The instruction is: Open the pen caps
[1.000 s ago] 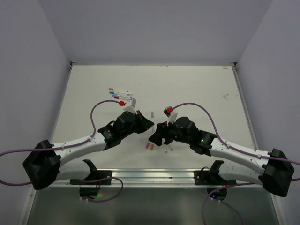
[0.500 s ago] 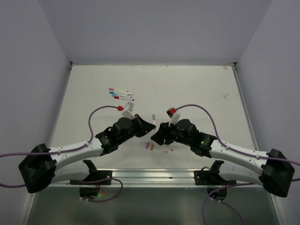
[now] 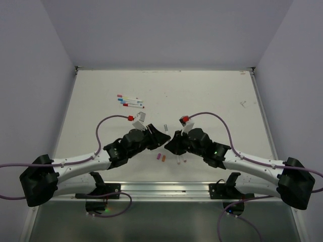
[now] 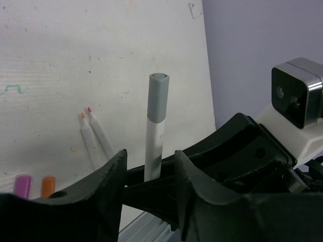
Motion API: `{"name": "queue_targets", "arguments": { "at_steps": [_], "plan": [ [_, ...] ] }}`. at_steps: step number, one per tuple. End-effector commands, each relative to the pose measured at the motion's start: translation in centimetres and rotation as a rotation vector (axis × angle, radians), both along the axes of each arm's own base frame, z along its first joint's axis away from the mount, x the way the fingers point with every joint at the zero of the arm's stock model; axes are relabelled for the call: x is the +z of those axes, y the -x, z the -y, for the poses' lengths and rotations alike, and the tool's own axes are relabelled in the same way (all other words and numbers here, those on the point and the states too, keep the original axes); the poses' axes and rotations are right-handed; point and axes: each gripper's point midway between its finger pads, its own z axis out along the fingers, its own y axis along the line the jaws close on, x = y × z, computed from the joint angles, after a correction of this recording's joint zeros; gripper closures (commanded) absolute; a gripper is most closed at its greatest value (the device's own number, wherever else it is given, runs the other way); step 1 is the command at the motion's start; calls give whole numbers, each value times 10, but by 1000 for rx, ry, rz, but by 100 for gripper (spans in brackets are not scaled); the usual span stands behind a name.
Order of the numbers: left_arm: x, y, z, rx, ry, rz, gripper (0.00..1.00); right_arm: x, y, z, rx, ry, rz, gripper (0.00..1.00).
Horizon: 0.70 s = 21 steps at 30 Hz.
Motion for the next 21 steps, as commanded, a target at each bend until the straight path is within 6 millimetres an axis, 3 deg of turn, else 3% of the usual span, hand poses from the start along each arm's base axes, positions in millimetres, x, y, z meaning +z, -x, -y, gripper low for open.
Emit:
{"name": "queue_targets", "arguments": {
  "at_steps": [1, 2, 3, 8, 16, 21],
  "plan": [
    [28, -9, -6, 47, -5, 79, 51, 13, -1, 1, -10, -28, 30, 100],
    [31, -13, -11, 76, -18, 95, 38, 10, 2, 3, 0, -23, 21, 100],
    [29, -14, -17, 90, -53, 99, 35, 12, 4, 4, 5, -29, 21, 100],
    [52, -25, -25, 136, -68, 161, 33, 22, 18, 3, 63, -66, 14, 100],
    [63, -32, -16, 111, -67, 190, 42, 37, 41, -11, 205, -149, -15, 100],
    [62, -31, -13, 99, -64, 186, 57, 43, 45, -15, 220, -195, -20, 100]
  ]
}}
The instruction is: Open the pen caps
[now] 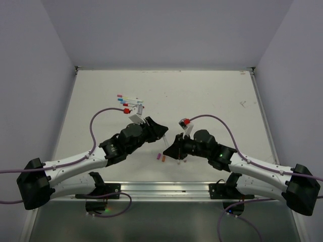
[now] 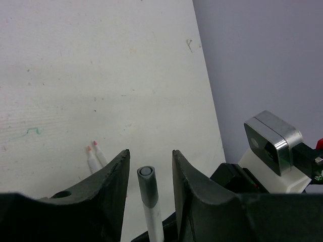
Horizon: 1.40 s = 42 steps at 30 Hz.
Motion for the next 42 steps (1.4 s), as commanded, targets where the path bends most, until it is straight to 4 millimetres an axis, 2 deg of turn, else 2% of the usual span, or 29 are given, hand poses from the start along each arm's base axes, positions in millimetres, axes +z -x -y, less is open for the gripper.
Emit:
{"name": "queue_targets", "arguments": {
  "at_steps": [1, 8, 13, 19, 25, 26, 28, 29, 31, 32, 34, 39, 42],
  "plan": [
    [20, -7, 2, 9, 18, 49, 59, 17, 7, -9, 48, -80, 6, 100],
    [16, -4, 4, -9, 15, 37, 83, 16, 3, -13, 36, -82, -5, 100],
    [10, -3, 6, -21, -2, 21, 75, 20, 1, -17, 38, -84, -13, 100],
    [8, -4, 8, -33, -41, 20, 99, 20, -4, -19, 20, -64, -22, 100],
    [-2, -4, 17, -86, -120, 8, 100, 15, -15, -14, -14, 24, 6, 100],
    [-3, -3, 18, -98, -132, 10, 100, 10, -15, -10, -21, 61, 3, 100],
    [-10, -5, 24, -137, -200, 13, 100, 9, -30, 0, -83, 131, 64, 100],
    [-16, -5, 25, -153, -237, 1, 100, -2, -30, 8, -95, 202, 60, 100],
    [-21, -10, 31, -194, -294, 3, 100, -8, -49, 25, -183, 337, 137, 100],
    [-22, -12, 33, -197, -305, -2, 100, -17, -52, 37, -214, 418, 153, 100],
    [-24, -25, 34, -185, -325, 6, 100, -20, -61, 49, -281, 502, 216, 100],
    [-40, -68, 27, -97, -399, -25, 100, -16, -68, 61, -362, 599, 297, 100],
    [-41, -89, 21, -70, -388, -43, 100, -18, -69, 67, -373, 643, 313, 100]
  ]
}}
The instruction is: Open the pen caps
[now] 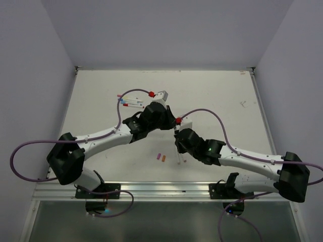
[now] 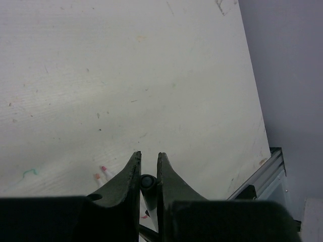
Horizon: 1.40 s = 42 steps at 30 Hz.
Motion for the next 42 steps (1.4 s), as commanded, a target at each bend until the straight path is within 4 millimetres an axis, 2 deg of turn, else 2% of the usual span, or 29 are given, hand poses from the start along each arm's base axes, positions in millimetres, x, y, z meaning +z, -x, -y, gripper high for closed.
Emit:
{"name": "queue_targets", "arguments": {
  "at_steps": [1, 5, 9, 12, 15, 16, 17, 18, 19, 20, 21, 22, 23, 24, 25, 26, 29, 33, 34, 35, 36, 42],
  "plan": [
    [-10, -41, -34, 94, -121, 38, 100, 19, -12, 16, -54, 92, 103, 100],
    [-4, -54, -49, 176, -93, 27, 100, 13, -6, 18, -49, 62, 85, 100],
    [1, -49, -51, 234, 74, 13, 100, 2, 5, 11, -28, -24, 42, 100],
    [9, -39, -48, 215, 205, 41, 100, 4, 14, -1, 3, -118, -7, 100],
    [8, -32, -47, 174, 215, 51, 100, 18, 22, -17, 45, -275, -71, 100],
    [7, -29, -48, 168, 221, 55, 100, 13, 30, -20, 73, -286, -112, 100],
    [11, -23, -50, 152, 251, 78, 100, 23, 26, -23, 73, -355, -114, 100],
    [14, -20, -51, 135, 264, 97, 100, 20, 31, -24, 77, -398, -158, 100],
    [19, -17, -50, 115, 280, 118, 100, 27, 37, -31, 122, -461, -188, 100],
    [25, -11, -52, 87, 289, 142, 100, 31, 33, -28, 119, -505, -199, 100],
    [29, -7, -51, 61, 299, 163, 100, 25, 38, -27, 120, -530, -241, 100],
    [35, -5, -52, 49, 309, 184, 100, 37, 45, -35, 190, -603, -261, 100],
    [43, 2, -54, 16, 337, 206, 100, 38, 40, -32, 182, -639, -271, 100],
    [49, 5, -56, 4, 355, 224, 100, 33, 43, -31, 185, -664, -304, 100],
    [53, 5, -61, 13, 369, 237, 100, 41, 39, -32, 210, -708, -297, 100],
    [59, 7, -67, 25, 386, 247, 100, 41, 46, -34, 250, -726, -329, 100],
    [66, -2, -88, 120, 400, 241, 100, 35, 55, -39, 305, -733, -378, 100],
    [62, -21, -127, 388, 378, 185, 100, 21, 45, -34, 278, -642, -346, 100],
    [71, -26, -131, 428, 387, 182, 100, 12, 45, -30, 261, -601, -359, 100],
    [59, -31, -141, 498, 330, 155, 100, 10, 43, -27, 253, -578, -349, 100],
    [58, -35, -145, 530, 313, 151, 100, 7, 39, -25, 242, -549, -327, 100],
    [52, -55, -169, 648, 295, 155, 100, -7, 46, -20, 252, -514, -341, 100]
  ]
}}
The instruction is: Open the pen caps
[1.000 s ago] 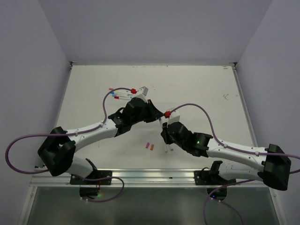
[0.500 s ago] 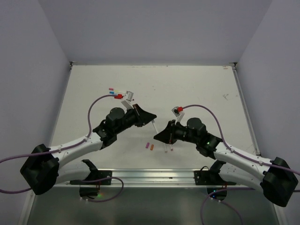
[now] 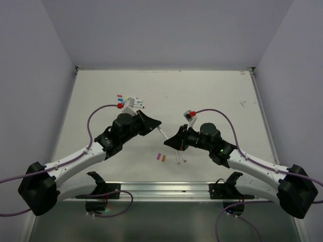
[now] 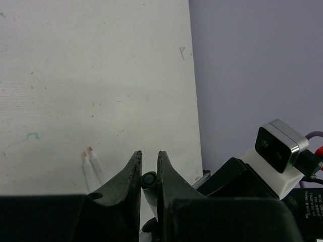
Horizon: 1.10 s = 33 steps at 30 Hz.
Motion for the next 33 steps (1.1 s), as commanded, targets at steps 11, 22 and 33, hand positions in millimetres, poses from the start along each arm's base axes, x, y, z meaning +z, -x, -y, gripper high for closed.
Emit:
{"name": "queue_targets", "arguments": {
  "at_steps": [11, 22, 33],
  "plan": [
    [14, -101, -137, 594, -191, 88, 100, -67, 40, 37, 17, 289, -133, 100],
    [-56, -54, -97, 150, -445, -38, 100, -89, 4, 95, -333, 534, -156, 100],
    [-133, 15, -53, -153, -590, -100, 100, -111, -8, 117, -452, 623, -152, 100]
  ]
}}
